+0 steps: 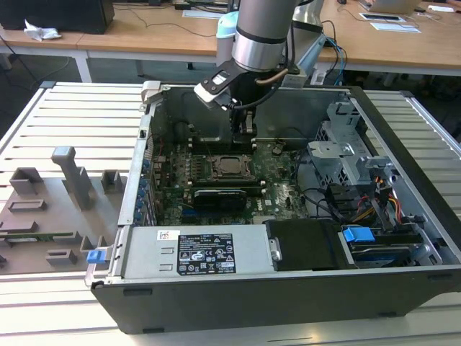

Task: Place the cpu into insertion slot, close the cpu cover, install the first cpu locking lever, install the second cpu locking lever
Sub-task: 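Install the first cpu locking lever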

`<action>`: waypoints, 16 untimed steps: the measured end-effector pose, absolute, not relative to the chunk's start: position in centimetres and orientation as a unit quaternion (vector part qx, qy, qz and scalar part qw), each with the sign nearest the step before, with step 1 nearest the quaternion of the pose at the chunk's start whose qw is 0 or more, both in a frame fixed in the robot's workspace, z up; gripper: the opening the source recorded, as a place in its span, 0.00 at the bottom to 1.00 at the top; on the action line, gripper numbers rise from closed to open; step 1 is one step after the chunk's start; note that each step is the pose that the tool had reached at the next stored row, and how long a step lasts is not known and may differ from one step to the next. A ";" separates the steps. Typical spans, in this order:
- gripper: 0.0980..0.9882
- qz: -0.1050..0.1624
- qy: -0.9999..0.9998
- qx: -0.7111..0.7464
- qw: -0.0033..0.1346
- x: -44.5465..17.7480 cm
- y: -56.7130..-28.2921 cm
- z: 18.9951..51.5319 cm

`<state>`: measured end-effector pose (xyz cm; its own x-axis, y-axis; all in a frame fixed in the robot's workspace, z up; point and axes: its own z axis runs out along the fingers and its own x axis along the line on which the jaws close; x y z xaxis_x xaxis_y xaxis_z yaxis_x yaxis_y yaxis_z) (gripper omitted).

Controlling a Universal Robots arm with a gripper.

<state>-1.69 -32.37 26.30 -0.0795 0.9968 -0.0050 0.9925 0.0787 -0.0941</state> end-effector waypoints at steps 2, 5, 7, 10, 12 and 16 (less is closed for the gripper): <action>0.01 0.038 -0.746 -0.664 0.029 -1.7 -32.4 26.3; 0.01 0.039 -0.779 -0.625 0.027 -1.7 -32.4 26.3; 0.01 0.040 -0.811 -0.583 0.025 -1.7 -32.4 26.3; 0.01 0.042 -0.844 -0.535 0.022 -1.7 -32.4 26.3; 0.01 0.042 -0.858 -0.512 0.021 -1.7 -32.4 26.3; 0.01 0.043 -0.879 -0.474 0.019 -1.7 -32.4 26.3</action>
<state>-1.69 -32.36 26.30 -0.5499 0.8352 -0.0073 0.8319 0.5469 -0.0944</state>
